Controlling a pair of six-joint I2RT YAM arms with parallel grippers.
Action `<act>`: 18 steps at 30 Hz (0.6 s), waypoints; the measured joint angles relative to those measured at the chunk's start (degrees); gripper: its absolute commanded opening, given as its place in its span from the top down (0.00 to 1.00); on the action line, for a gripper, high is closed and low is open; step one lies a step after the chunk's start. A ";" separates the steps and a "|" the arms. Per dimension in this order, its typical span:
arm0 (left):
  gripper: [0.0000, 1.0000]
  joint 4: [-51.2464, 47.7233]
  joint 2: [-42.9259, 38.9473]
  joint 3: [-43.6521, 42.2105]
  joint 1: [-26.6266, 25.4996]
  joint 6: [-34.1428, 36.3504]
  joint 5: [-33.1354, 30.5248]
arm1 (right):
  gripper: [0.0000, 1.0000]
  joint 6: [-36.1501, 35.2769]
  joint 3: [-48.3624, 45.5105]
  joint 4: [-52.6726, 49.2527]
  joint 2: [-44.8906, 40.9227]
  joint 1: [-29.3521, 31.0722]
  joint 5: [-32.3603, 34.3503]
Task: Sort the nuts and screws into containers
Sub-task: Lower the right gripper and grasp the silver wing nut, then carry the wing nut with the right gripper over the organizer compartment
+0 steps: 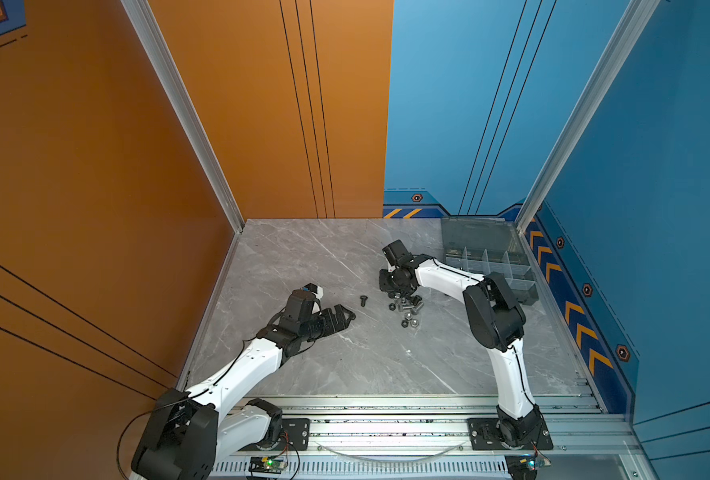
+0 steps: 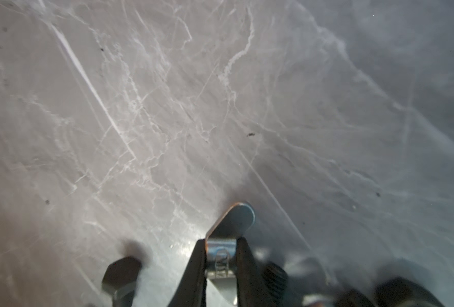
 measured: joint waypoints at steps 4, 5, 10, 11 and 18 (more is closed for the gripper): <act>0.03 0.00 0.00 0.00 0.00 0.00 0.00 | 1.00 -0.35 -3.96 3.43 -7.45 -2.56 -2.78; 0.02 0.00 0.00 0.00 0.00 0.00 0.00 | 1.00 -0.39 -4.70 4.13 -9.20 -3.21 -3.13; 0.02 0.00 0.00 0.00 0.00 -0.02 0.00 | 1.00 -0.90 -8.79 6.84 -18.03 -7.91 -3.02; 0.02 0.00 0.00 0.00 0.00 -0.02 0.00 | 1.00 -1.11 -9.40 6.80 -19.19 -8.85 -2.71; 0.02 0.00 0.00 0.00 0.00 -0.02 0.00 | 1.00 -3.48 -11.65 3.76 -22.93 -17.57 2.67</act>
